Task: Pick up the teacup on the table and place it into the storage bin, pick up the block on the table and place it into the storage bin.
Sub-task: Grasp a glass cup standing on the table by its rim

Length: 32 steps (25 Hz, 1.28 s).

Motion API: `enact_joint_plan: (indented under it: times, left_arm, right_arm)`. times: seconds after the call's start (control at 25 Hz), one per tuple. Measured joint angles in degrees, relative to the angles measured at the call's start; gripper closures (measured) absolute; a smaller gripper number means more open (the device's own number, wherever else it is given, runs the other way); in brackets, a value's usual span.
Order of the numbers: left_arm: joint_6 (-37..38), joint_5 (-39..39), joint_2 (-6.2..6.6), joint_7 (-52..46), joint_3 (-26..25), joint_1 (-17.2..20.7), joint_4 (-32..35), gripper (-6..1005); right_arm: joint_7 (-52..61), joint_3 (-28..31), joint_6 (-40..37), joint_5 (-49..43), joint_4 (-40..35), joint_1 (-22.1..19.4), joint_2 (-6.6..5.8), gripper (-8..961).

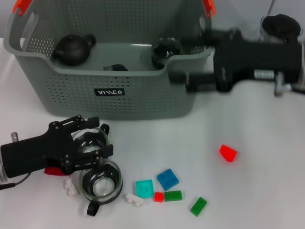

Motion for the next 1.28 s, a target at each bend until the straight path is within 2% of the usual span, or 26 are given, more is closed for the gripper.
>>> enact_joint_plan:
  times: [0.12, 0.28, 0.64, 0.8, 1.28]
  left_arm:
    - [0.4, 0.1, 0.02, -0.2, 0.0, 0.0, 0.7, 169]
    - [1.7, 0.5, 0.21, -0.4, 0.2, 0.3, 2.3, 169]
    - [6.8, 7.8, 0.48, -1.9, 1.9, -0.8, 10.4, 169]
    - [7.8, 11.1, 0.36, -5.9, 6.7, -1.3, 16.1, 170]
    - [7.8, 12.4, 0.25, -10.7, 11.2, -1.7, 29.0, 171]
  right_arm:
    - [-1.5, 0.4, -5.5, -0.2, 1.8, -1.0, 0.01, 193]
    - [-4.3, 0.5, -9.8, -1.9, 5.2, -2.4, 0.00, 14]
    - [-3.2, 1.3, -8.2, -5.1, 9.6, -1.4, 0.00, 22]
    - [-0.8, 1.4, -5.8, -5.3, 9.9, -0.2, 0.00, 22]
    - [-0.1, 1.6, -1.3, -5.3, 14.0, 3.8, 0.00, 23]
